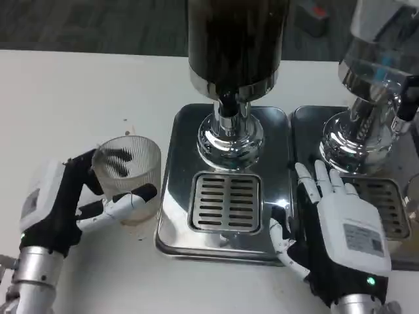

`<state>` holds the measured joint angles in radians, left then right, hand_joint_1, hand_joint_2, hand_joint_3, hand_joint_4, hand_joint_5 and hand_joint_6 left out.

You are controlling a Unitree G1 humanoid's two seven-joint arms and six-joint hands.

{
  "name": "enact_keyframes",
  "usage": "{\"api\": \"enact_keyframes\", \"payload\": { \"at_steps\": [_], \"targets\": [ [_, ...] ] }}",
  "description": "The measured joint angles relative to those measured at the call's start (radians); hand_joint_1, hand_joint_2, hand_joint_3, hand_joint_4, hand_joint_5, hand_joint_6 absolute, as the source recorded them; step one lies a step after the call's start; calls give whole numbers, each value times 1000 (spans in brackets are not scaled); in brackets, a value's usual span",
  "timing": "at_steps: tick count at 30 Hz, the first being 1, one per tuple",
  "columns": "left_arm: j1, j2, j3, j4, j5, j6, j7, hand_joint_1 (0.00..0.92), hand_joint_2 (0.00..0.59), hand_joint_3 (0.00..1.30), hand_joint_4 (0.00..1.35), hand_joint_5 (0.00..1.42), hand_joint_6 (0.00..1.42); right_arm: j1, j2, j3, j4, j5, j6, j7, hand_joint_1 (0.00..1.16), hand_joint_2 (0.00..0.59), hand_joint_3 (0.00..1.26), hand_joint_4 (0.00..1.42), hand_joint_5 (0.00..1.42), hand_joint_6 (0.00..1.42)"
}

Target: Grasp the cup under the faucet to collect the drink, then remove the cup.

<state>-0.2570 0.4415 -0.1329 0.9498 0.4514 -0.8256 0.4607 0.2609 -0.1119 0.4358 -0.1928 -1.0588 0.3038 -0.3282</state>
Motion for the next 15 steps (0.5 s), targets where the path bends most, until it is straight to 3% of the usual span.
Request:
{"api": "enact_keyframes", "payload": {
  "at_steps": [15],
  "targets": [
    [-151, -44, -127, 26, 190, 32, 79, 414, 77, 652, 716, 847, 827, 18, 6, -24, -13, 1, 10, -15, 362, 530, 115, 0, 6, 0]
  ]
}}
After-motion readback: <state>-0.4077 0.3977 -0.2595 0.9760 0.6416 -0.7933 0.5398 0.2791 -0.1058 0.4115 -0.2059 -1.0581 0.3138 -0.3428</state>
